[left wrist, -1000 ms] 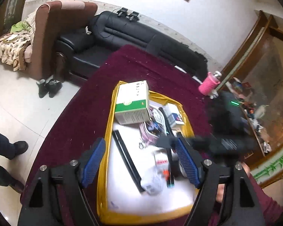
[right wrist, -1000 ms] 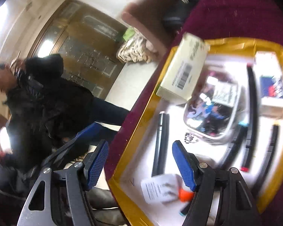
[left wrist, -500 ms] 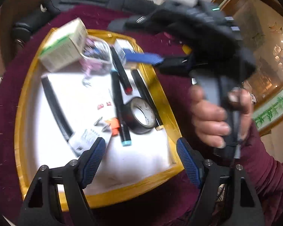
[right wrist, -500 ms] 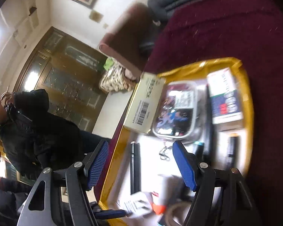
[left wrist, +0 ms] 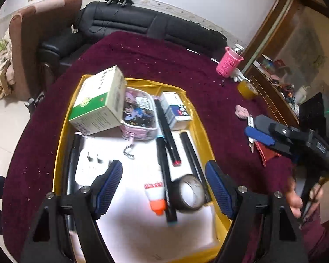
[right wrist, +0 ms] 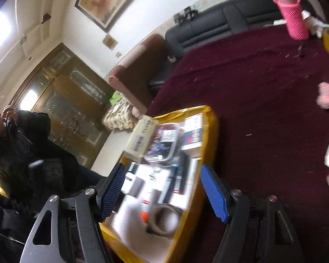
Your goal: Organize objects
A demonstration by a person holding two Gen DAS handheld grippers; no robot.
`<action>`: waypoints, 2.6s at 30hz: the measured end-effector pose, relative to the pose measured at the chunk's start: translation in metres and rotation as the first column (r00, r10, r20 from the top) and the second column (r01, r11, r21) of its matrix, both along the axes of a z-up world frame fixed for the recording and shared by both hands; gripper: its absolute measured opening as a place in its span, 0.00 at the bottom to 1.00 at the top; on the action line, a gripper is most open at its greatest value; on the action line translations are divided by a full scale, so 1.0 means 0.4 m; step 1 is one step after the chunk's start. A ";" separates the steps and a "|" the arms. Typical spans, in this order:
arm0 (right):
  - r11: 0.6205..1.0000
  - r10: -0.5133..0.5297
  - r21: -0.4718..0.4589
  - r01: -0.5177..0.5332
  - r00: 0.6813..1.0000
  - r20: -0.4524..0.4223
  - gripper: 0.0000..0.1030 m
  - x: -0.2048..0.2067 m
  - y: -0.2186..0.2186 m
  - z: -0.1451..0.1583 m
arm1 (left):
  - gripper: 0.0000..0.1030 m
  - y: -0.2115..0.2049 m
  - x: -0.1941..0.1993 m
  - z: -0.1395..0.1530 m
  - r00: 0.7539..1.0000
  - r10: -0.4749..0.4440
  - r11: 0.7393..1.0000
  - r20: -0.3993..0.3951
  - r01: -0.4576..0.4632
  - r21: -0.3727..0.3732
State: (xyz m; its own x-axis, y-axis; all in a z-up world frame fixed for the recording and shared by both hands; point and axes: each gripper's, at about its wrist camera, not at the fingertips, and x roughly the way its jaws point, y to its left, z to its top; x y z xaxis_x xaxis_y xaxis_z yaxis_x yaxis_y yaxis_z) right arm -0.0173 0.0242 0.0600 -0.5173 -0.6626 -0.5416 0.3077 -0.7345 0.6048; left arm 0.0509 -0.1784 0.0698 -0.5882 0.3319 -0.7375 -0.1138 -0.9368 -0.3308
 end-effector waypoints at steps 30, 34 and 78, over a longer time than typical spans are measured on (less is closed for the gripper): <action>0.903 -0.405 0.097 0.419 0.904 -0.137 0.76 0.088 0.480 0.000 | 0.81 0.154 -0.024 0.049 0.996 0.077 0.984 -0.034 -0.081 -0.161; 0.845 -0.495 0.172 0.507 0.862 -0.108 0.76 0.071 0.593 -0.028 | 0.86 0.250 0.018 0.076 0.997 -0.018 0.987 -0.072 0.006 -0.161; 0.927 -0.375 0.017 0.375 0.927 0.024 0.13 0.068 0.624 -0.127 | 0.86 0.628 -0.338 0.016 0.996 -0.091 0.983 -0.023 0.086 -0.161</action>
State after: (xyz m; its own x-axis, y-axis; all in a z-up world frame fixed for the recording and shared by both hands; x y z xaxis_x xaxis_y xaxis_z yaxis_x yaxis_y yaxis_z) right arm 0.0100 0.2737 0.0093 -0.7123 -0.4167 -0.5647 -0.0070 -0.8004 0.5994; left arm -0.0842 0.0728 0.0763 -0.5844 0.2627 -0.7678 -0.2059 -0.9632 -0.1728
